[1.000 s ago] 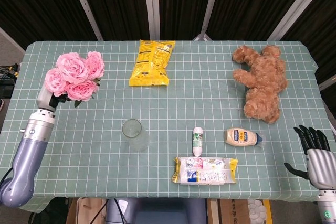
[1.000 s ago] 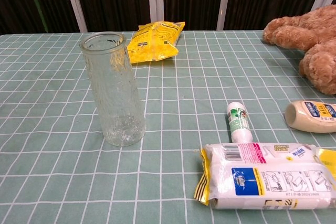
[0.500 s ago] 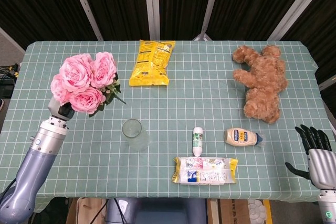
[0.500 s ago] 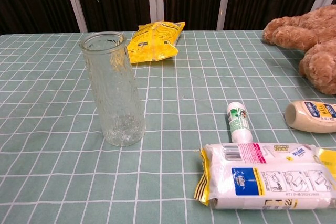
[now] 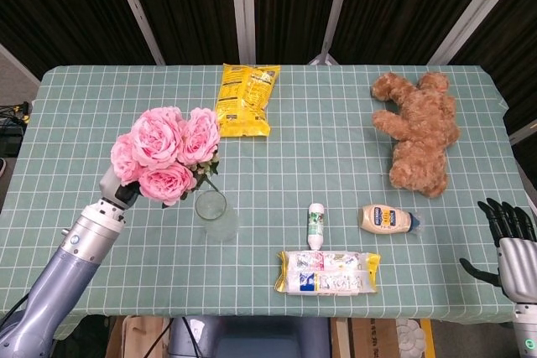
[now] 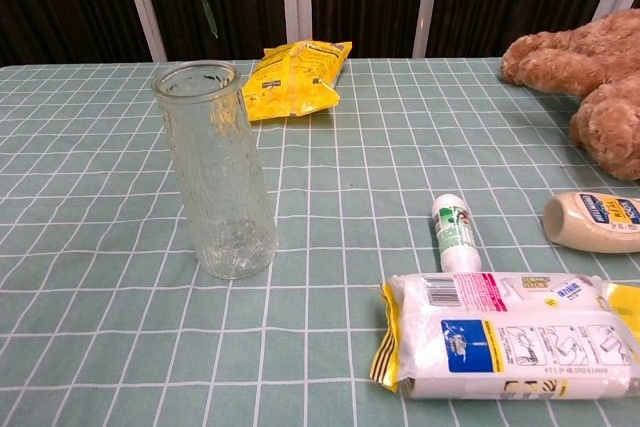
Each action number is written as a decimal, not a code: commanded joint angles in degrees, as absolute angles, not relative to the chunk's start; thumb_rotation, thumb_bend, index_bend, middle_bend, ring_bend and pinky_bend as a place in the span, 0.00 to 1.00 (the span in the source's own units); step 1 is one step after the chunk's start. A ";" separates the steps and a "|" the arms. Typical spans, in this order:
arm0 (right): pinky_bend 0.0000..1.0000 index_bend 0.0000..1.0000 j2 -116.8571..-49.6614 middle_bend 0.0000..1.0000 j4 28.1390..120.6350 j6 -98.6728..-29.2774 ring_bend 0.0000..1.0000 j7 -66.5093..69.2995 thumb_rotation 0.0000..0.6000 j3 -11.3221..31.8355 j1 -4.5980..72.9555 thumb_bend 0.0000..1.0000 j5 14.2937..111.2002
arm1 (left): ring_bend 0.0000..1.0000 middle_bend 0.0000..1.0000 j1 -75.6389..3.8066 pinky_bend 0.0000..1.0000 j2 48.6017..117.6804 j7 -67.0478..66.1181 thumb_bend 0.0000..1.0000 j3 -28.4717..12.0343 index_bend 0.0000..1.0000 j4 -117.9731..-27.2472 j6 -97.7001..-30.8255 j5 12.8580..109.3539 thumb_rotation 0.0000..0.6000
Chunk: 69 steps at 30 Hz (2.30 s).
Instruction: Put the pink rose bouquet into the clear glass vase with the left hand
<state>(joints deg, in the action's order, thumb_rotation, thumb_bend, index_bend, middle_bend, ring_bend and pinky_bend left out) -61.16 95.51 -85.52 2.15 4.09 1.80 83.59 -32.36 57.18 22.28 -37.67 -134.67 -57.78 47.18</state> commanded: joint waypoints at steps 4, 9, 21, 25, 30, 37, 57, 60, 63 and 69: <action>0.00 0.12 -61.00 0.11 95.56 -85.80 0.01 2.50 1.00 4.16 1.66 0.17 83.66 | 0.26 0.44 -33.07 0.31 53.91 21.08 0.45 -35.78 0.41 -134.99 -56.07 45.27 1.00; 0.00 0.12 -61.01 0.11 95.59 -85.88 0.01 2.53 1.00 4.19 1.61 0.17 83.66 | 0.26 0.43 -34.31 0.31 55.11 17.56 0.45 -32.65 0.41 -133.91 -57.59 45.28 1.00; 0.00 0.12 -61.09 0.10 95.51 -85.74 0.01 2.40 1.00 4.24 1.64 0.17 83.57 | 0.26 0.42 -34.75 0.30 60.75 24.41 0.45 -29.23 0.41 -128.51 -54.27 52.32 1.00; 0.00 0.12 -61.01 0.11 95.56 -85.72 0.01 2.61 1.00 4.23 1.62 0.17 83.63 | 0.25 0.41 -35.10 0.29 60.40 23.97 0.44 -27.72 0.39 -128.23 -52.75 53.36 1.00; 0.00 0.12 -60.90 0.11 95.58 -85.97 0.01 2.88 1.00 4.23 1.49 0.17 83.76 | 0.23 0.40 -36.06 0.28 59.02 22.46 0.44 -25.88 0.39 -127.88 -50.24 52.98 1.00; 0.00 0.12 -60.77 0.11 95.64 -85.95 0.01 3.12 1.00 4.22 1.46 0.17 83.80 | 0.15 0.33 -37.46 0.21 58.27 20.56 0.39 -23.76 0.36 -127.32 -48.28 52.18 1.00; 0.00 0.12 -60.42 0.10 95.87 -86.07 0.01 3.81 1.00 4.24 1.27 0.17 83.81 | 0.00 0.08 -38.86 0.05 51.96 14.93 0.25 -19.19 0.19 -128.07 -45.56 52.22 1.00; 0.00 0.12 -60.37 0.11 95.92 -86.07 0.01 3.84 1.00 4.23 1.27 0.17 83.85 | 0.00 0.06 -38.32 0.03 47.94 11.84 0.22 -18.13 0.15 -129.53 -45.99 52.83 1.00; 0.00 0.12 -60.39 0.11 95.96 -86.05 0.01 3.80 1.00 4.22 1.27 0.17 83.88 | 0.00 0.05 -37.40 0.03 43.45 6.75 0.22 -16.60 0.13 -131.17 -48.06 53.68 1.00; 0.00 0.12 -60.51 0.11 96.04 -86.01 0.01 3.48 1.00 4.17 1.31 0.17 83.96 | 0.00 0.07 -34.85 0.03 37.73 -11.34 0.21 -11.77 0.13 -134.99 -58.08 55.61 1.00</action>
<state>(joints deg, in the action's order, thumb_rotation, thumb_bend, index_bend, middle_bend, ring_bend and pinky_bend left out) -60.51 96.04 -86.00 3.48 4.17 1.31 83.96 -36.53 41.30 -2.23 -14.90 -132.58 -52.47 54.14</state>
